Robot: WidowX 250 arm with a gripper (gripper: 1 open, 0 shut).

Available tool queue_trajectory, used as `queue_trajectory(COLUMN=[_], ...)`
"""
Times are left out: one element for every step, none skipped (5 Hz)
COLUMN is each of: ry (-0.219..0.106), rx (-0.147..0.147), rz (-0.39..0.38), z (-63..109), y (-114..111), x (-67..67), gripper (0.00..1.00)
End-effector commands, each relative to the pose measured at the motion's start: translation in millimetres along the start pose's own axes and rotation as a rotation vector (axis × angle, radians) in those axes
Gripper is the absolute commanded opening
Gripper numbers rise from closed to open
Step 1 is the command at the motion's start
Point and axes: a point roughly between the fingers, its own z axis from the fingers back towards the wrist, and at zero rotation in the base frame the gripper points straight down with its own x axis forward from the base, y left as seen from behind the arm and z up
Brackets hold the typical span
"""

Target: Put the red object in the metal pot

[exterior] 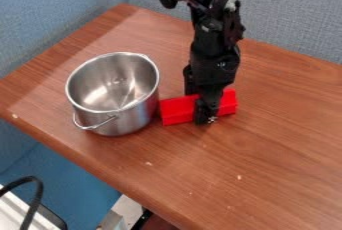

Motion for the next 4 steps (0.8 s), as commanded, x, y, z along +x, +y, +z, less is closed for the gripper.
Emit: queue_trajectory(ry=[-0.045,-0.059,-0.075,-0.087], rx=[0.040,0.043,0.044,0.066], rz=[0.028,0.020,0.024,0.060], z=[27.9,42.1,60.7,85.4], y=[4.7,-2.8,-9.0,-11.5], x=[2.2,7.3,13.6,19.5], gripper=[0.00,0.00,0.00,0.00])
